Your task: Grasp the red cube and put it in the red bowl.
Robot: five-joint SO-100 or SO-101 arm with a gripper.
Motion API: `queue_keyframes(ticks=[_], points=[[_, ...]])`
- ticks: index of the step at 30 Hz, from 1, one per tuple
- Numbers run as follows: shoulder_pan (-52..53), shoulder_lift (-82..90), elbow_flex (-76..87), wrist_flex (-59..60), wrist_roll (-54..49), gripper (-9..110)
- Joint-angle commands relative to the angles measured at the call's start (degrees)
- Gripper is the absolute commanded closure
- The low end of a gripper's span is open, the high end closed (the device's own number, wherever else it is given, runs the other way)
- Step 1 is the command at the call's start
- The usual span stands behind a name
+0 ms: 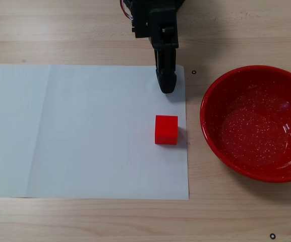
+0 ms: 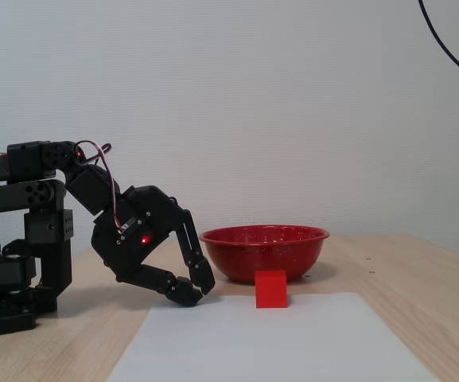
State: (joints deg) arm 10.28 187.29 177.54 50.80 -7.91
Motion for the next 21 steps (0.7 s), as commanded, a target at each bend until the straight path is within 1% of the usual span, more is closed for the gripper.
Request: queue_keyframes(ticks=[1, 15, 21], points=[[-1.05, 0.44, -0.18, 1.85, -1.85, 101], [-1.05, 0.44, -0.26, 2.02, -1.49, 101], [-1.14, -0.09, -2.64, 6.06, 0.79, 101]])
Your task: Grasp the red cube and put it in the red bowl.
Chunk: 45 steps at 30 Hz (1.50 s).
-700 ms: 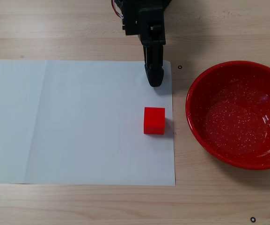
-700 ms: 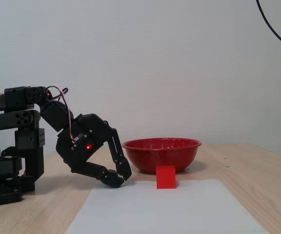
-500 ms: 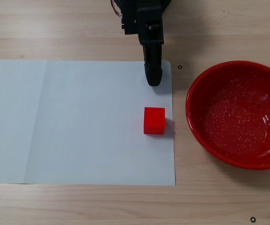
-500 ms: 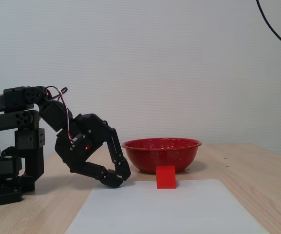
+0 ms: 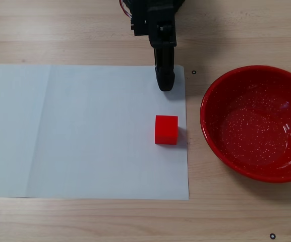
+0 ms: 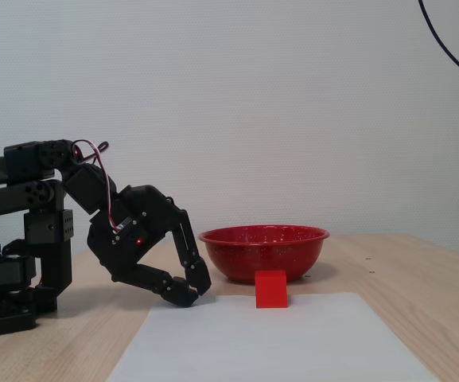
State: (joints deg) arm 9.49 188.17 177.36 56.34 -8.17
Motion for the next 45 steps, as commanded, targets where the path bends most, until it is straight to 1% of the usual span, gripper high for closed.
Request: queue_keyframes(ticks=[1, 10, 15, 21, 28, 35, 40, 45], points=[[-0.35, -1.67, -3.25, 0.79, 1.58, 101], [0.09, -10.02, -12.04, 5.62, 6.77, 101], [-0.09, -16.00, -18.37, 8.35, 7.65, 101], [0.79, -25.84, -30.15, 13.45, 5.71, 101], [1.41, -35.60, -42.89, 16.26, 4.48, 101], [0.09, -48.16, -55.81, 18.02, 3.60, 101], [-1.32, -55.46, -63.90, 20.04, -0.62, 101], [-1.67, -61.70, -70.58, 22.15, -0.18, 101]])
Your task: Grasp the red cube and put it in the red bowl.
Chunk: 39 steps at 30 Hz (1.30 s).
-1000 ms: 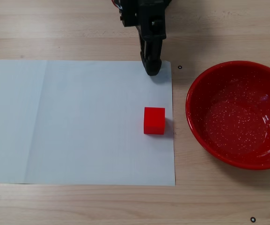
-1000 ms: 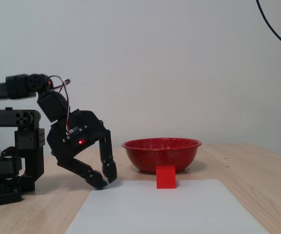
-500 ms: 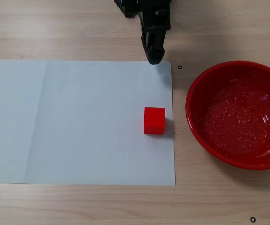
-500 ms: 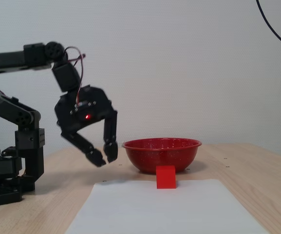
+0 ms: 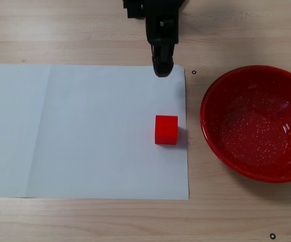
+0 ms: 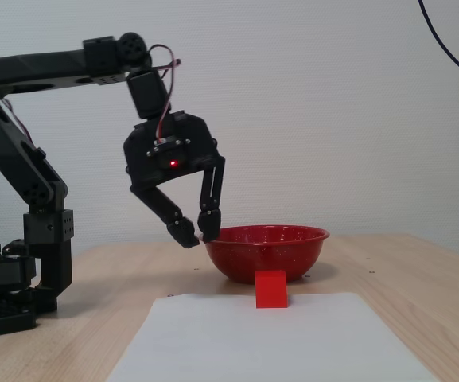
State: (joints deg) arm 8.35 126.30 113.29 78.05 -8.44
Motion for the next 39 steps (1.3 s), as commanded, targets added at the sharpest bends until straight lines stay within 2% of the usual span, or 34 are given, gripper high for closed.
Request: queue_keyframes(ticks=[1, 5, 11, 25, 39], points=[[-0.53, -1.05, -7.73, 0.79, 0.44, 101], [-0.70, -4.83, -12.22, 2.29, 0.62, 100], [-0.79, -9.84, -18.02, 5.01, 1.85, 89], [-0.88, -20.21, -26.98, 5.27, -0.62, 51], [-0.62, -33.75, -37.00, 1.85, -1.76, 46]])
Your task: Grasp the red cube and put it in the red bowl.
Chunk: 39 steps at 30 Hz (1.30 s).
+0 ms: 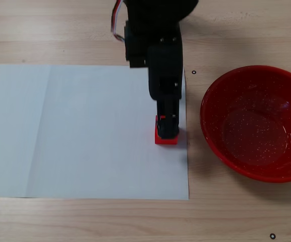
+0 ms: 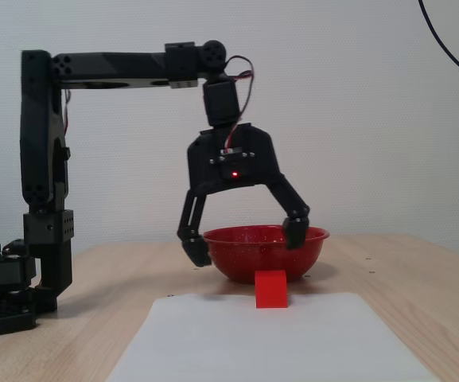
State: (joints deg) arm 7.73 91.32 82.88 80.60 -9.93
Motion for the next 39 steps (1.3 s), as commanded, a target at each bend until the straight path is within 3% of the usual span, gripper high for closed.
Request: queue_keyframes(ticks=[1, 20, 39], points=[[0.00, -0.18, -8.26, -0.09, -0.44, 46], [1.49, -12.92, -19.95, 1.58, -1.14, 46], [1.58, -15.56, -21.27, 1.93, -1.49, 49]])
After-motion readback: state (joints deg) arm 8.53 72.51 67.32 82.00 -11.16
